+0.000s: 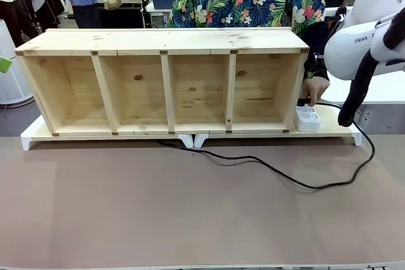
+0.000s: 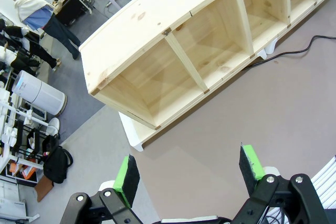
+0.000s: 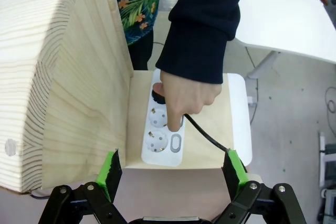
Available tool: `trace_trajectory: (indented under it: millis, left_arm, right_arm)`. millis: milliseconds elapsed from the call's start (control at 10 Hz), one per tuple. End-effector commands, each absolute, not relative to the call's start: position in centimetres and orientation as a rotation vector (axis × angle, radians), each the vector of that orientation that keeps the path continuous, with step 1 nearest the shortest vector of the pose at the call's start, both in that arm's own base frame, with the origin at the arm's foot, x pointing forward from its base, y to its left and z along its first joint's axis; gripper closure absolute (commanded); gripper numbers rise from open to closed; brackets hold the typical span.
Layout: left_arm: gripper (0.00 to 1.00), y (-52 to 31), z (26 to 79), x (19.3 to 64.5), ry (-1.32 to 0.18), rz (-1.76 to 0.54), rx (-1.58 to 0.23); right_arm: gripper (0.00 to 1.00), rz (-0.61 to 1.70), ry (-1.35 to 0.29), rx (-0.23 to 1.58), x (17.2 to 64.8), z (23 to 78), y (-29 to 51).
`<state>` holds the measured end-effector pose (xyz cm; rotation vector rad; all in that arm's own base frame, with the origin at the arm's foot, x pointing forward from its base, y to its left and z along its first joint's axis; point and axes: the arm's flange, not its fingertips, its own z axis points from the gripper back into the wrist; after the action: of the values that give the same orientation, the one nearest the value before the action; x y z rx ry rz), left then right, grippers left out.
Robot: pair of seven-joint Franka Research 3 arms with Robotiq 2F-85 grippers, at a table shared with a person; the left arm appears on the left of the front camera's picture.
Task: Perform cable management.
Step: Release the Power Cable when the human grasps it.
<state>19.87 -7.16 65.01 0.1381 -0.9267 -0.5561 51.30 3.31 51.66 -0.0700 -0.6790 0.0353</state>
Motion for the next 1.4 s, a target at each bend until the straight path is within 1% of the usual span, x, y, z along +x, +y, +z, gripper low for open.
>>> trace_trajectory:
  millis: [0,1300]
  left_arm:
    - [0.0,-7.16,65.02,19.91,-0.928,-0.555,0.14]
    - [0.0,-7.16,65.02,19.91,-0.928,-0.555,0.14]
  right_arm:
    - [0.0,0.032,-0.675,-0.065,51.32,51.59,3.38]
    - [0.0,0.032,-0.675,-0.065,51.32,51.59,3.38]
